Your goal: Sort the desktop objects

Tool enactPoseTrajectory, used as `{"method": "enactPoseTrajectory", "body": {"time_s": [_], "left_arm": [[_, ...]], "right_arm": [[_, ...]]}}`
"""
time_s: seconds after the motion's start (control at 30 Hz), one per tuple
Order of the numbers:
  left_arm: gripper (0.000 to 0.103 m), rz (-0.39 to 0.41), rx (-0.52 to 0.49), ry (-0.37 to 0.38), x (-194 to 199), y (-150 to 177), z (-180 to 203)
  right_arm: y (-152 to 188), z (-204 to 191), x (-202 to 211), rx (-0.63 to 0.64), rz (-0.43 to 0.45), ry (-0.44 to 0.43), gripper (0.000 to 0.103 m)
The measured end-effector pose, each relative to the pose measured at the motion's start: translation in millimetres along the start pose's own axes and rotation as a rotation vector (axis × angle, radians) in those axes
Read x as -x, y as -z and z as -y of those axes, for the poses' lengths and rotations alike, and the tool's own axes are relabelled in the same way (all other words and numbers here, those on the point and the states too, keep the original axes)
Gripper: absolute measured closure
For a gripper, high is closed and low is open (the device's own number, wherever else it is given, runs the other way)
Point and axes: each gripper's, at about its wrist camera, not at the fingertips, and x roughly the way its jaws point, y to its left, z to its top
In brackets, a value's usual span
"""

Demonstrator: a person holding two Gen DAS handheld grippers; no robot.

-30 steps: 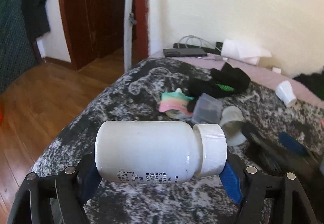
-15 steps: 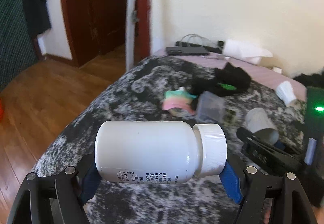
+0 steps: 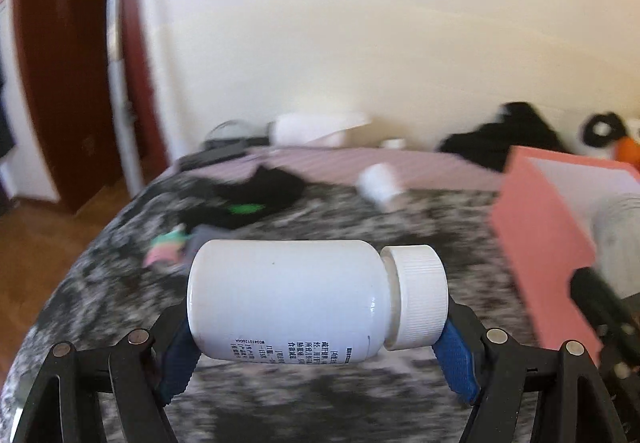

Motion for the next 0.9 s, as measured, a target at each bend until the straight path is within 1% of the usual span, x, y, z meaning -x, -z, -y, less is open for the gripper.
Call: {"method": "enactPoseTrajectory", "body": {"time_s": [0.07,0.13,0.2,0.3,0.37,0.5,0.63,0.77,0.9], "left_arm": [[0.021,0.020,-0.025,0.033,4.1,-1.3,22.8],[0.021,0.037,-0.037,0.081,8.3,-3.8,47.2],[0.021,0.051,-0.039,0.126,12.3,-6.8,69.7],[0.021,0.070,-0.042,0.165,17.0,-9.8,98.1],[0.021,0.070,-0.037,0.196,18.2,-10.7,114.0],[0.021,0.044,-0.034,0.252,11.2,-9.9,148.5],[0.021,0.016,-0.051,0.291,-0.1,-3.8,181.8],[0.021,-0.024,-0.107,0.308,-15.1,9.0,212.2],[0.021,-0.020,-0.191,0.275,-23.2,22.8,235.6]], "right_arm": [[-6.8,24.0,11.3,-0.045,0.014,0.046,0.042],[-17.0,43.0,24.8,-0.059,0.052,0.093,0.042],[-24.4,55.2,37.6,-0.041,0.095,0.147,0.042],[-32.5,80.3,57.9,-0.032,0.145,0.231,0.042],[-35.5,96.1,67.6,-0.040,0.161,0.266,0.042],[-36.3,132.4,77.1,-0.068,0.171,0.325,0.042],[-28.9,163.3,76.7,-0.087,0.152,0.356,0.042],[-20.2,190.0,66.8,-0.076,0.117,0.362,0.042],[-9.2,213.4,47.5,-0.077,0.060,0.327,0.042]]}}
